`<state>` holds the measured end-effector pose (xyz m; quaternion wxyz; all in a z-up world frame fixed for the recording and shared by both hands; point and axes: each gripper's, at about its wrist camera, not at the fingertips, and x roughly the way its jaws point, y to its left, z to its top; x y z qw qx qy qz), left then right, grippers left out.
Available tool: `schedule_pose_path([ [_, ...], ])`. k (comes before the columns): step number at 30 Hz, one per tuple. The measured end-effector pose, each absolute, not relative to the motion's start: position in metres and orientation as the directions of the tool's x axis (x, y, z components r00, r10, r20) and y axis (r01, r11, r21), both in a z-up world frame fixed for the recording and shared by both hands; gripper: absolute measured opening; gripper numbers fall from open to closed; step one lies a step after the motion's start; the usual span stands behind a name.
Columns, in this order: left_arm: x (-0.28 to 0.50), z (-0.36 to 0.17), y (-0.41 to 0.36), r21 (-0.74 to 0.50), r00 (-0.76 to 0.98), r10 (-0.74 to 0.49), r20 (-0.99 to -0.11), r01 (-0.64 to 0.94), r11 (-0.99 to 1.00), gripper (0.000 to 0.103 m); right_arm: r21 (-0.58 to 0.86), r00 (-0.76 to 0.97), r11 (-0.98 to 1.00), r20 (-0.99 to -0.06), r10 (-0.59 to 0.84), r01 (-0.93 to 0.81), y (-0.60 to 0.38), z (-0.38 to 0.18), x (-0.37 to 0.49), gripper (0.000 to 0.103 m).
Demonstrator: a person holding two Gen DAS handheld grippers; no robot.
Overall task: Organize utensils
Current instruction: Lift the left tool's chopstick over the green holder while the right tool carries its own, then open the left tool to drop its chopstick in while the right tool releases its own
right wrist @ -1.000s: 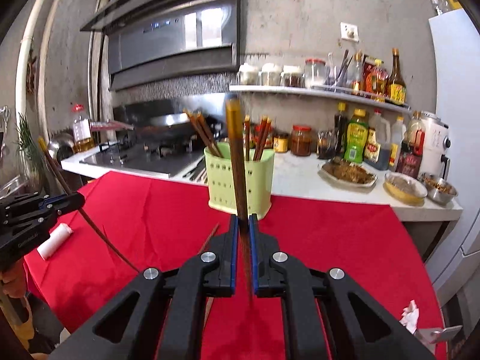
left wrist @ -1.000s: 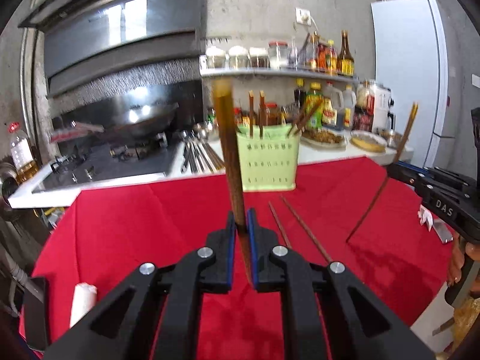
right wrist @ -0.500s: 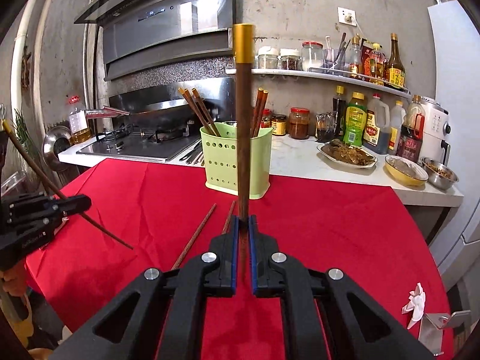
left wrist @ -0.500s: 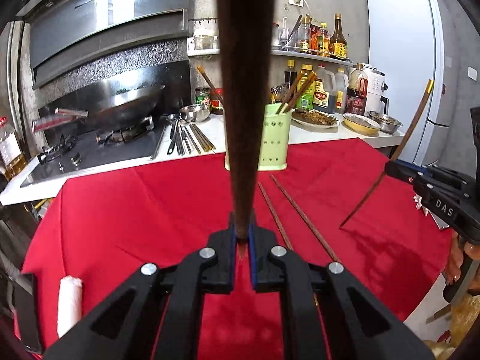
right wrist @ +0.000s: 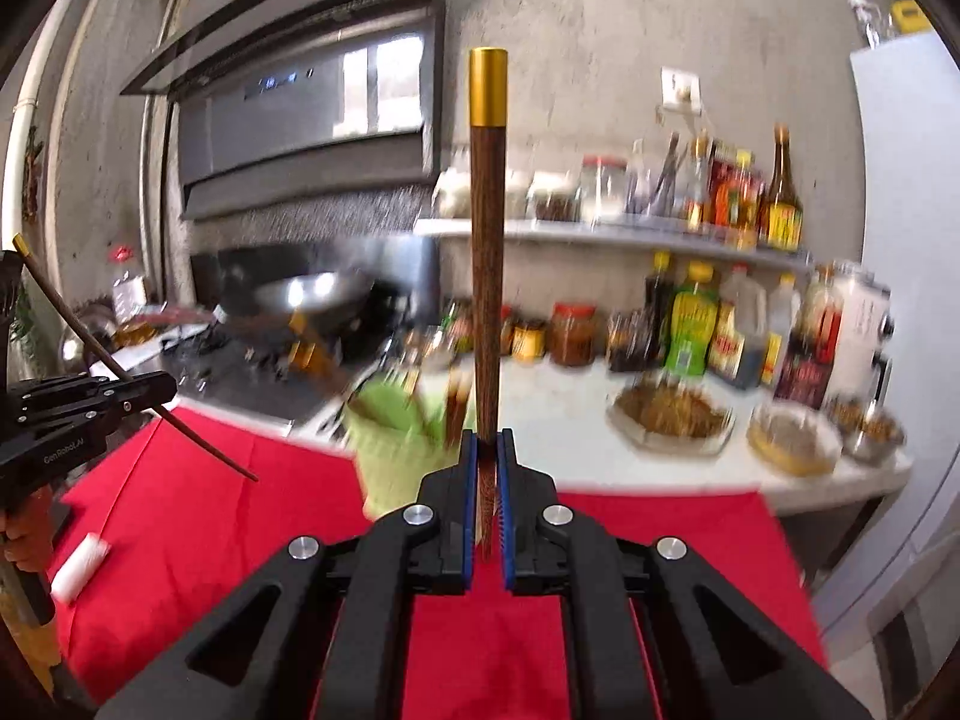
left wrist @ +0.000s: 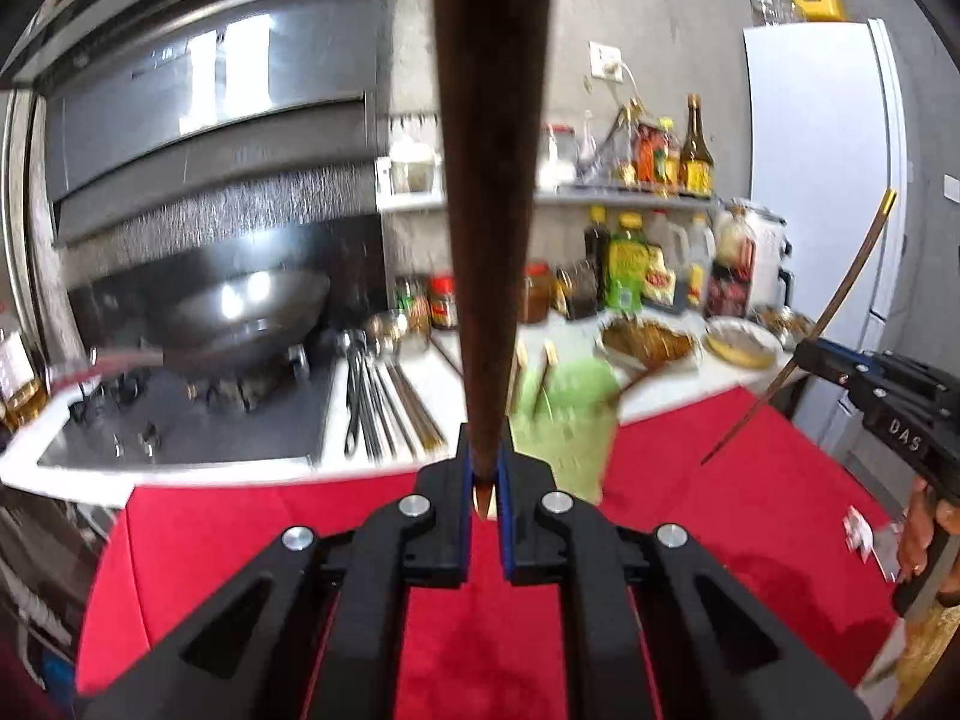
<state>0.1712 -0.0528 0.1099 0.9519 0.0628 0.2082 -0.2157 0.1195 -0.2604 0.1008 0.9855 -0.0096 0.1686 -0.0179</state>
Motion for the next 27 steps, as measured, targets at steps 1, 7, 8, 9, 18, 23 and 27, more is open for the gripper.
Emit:
schedule_pose_path([
  [1,0.178,0.115,-0.056,0.028,0.824,-0.386,-0.415,0.436,0.899,0.006,-0.034,0.947,0.999,-0.318,-0.046,0.037,-0.262,0.108,0.127,0.006],
  [7,0.229,0.13,-0.079,0.01,0.819,-0.42,-0.39,0.46,0.888,0.006,-0.036,0.959,0.999,-0.282,-0.035,0.026,-0.268,0.129,0.175,0.007],
  [8,0.234,0.128,-0.082,0.004,0.814,-0.427,-0.393,0.466,0.885,0.006,-0.036,0.957,0.999,-0.287,-0.028,0.019,-0.267,0.128,0.184,0.007],
  [9,0.241,0.127,-0.085,-0.001,0.808,-0.433,-0.4,0.472,0.882,0.006,-0.035,0.957,0.999,-0.29,-0.023,0.013,-0.267,0.127,0.189,0.007],
  [18,0.292,0.09,-0.107,-0.027,0.764,-0.436,-0.475,0.483,0.875,0.006,-0.014,0.925,0.999,-0.378,0.026,-0.033,-0.264,0.093,0.238,0.007],
  [23,0.297,0.087,-0.106,-0.039,0.762,-0.443,-0.472,0.484,0.874,0.006,-0.006,0.912,1.0,-0.41,0.023,-0.028,-0.268,0.078,0.248,0.007],
  [27,0.302,0.088,-0.111,-0.028,0.759,-0.445,-0.475,0.492,0.87,0.006,0.006,0.906,1.0,-0.422,0.026,-0.026,-0.27,0.074,0.252,0.007],
])
